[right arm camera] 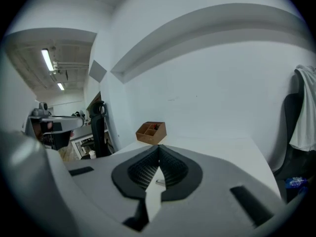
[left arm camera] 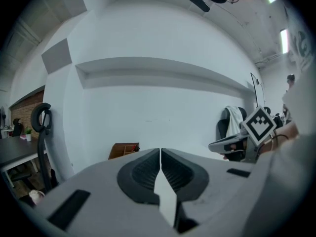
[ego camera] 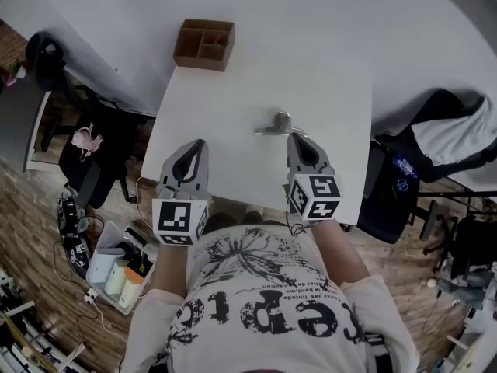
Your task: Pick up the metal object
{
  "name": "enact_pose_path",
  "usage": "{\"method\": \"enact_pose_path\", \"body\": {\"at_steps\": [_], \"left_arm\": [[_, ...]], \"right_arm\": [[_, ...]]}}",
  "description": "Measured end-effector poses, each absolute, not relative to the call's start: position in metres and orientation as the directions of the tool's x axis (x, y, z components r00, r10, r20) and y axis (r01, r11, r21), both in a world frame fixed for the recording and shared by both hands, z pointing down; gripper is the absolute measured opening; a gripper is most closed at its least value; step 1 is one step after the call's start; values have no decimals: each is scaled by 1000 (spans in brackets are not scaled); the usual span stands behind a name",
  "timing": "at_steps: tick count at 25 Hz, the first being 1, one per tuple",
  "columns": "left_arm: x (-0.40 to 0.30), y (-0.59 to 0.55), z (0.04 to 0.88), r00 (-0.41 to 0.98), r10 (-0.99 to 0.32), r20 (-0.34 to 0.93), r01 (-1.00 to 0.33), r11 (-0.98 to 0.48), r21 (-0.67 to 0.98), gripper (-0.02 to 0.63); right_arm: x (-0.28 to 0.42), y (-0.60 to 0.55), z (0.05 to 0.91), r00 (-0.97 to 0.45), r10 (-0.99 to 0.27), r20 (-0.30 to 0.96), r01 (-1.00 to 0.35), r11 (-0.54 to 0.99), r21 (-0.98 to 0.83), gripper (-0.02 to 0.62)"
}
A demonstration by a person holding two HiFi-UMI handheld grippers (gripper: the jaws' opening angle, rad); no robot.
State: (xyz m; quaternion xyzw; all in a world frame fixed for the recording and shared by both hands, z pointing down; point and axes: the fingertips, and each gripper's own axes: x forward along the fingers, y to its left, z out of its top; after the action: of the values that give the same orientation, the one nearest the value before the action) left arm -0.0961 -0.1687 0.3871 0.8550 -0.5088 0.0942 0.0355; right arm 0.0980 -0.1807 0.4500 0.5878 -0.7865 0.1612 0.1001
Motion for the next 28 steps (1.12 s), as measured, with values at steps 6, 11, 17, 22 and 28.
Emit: {"method": "enact_pose_path", "body": {"at_steps": [6,11,17,22,28], "left_arm": [[-87,-217,401,528,-818,227,-839,-544,-10,12],[-68,-255,407,636,-739,223,-757,-654,-7,12],[-63,-296,418,725,-651,224,-661,-750,-40,12],[-73,-319,445,726,-621,296,-656,-755,24,12],[-87,-339,484,703,-604,375,-665,-745,49,12]], "right_arm": [[109,-206,490,-217,-845,489,-976,174,-133,-8],[112,-230,509,-146,-836,530,-989,104,-107,-8],[102,-253,539,-111,-795,597,-994,72,-88,72],[104,-267,583,-77,-723,687,-996,20,-90,187],[119,-278,632,-29,-622,782,-990,-91,-109,276]]}}
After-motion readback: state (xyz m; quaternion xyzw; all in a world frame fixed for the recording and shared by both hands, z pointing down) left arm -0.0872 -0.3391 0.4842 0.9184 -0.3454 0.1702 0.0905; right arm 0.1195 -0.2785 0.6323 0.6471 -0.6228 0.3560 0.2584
